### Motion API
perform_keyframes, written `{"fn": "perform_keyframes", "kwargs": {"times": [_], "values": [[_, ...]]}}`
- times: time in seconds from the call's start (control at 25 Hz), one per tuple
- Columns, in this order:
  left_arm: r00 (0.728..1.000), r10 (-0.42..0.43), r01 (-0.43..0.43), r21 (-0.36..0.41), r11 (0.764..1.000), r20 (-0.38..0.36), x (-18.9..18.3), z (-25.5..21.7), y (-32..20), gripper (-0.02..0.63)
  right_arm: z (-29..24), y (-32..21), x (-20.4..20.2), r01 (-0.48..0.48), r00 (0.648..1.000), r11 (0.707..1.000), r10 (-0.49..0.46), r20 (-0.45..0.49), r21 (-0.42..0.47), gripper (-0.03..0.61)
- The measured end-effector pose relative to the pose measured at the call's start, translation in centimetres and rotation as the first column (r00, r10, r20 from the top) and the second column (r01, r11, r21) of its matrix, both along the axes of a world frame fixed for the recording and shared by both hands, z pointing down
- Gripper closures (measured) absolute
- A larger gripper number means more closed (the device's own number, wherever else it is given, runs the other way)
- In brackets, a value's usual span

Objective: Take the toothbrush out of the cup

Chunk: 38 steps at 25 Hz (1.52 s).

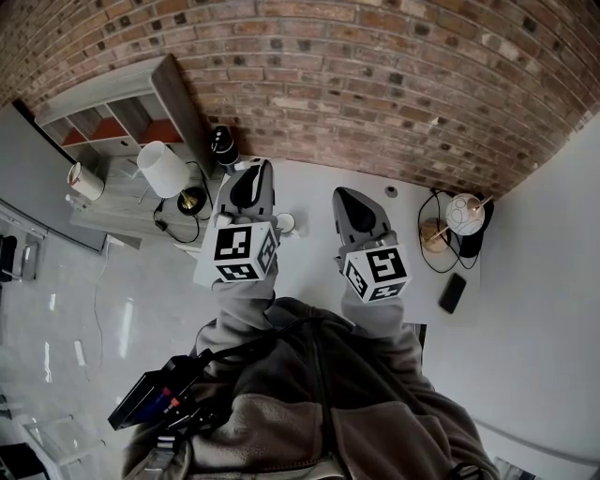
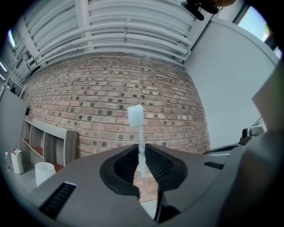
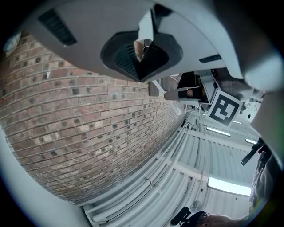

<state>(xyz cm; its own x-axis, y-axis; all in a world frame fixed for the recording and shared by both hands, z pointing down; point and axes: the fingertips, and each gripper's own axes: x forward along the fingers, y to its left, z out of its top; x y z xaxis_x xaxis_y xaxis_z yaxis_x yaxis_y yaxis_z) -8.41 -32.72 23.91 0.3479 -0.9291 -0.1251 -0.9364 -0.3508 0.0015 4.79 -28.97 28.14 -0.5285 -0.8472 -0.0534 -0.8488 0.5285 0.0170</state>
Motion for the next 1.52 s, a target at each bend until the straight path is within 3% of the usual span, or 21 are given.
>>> {"fn": "perform_keyframes", "kwargs": {"times": [0.68, 1.52], "values": [[0.999, 0.042, -0.042, -0.015, 0.999, -0.012, 1.5, 0.4, 0.2, 0.558, 0.2, 0.8, 1.4, -0.038, 0.999, 0.999, 0.038, -0.014, 0.005, 0.577], [1.0, 0.019, -0.019, -0.037, 0.999, -0.005, 0.6, 1.2, -0.1, 0.56, 0.3, 0.3, 0.9, -0.028, 0.999, 1.0, 0.028, -0.018, 0.015, 0.577]]}}
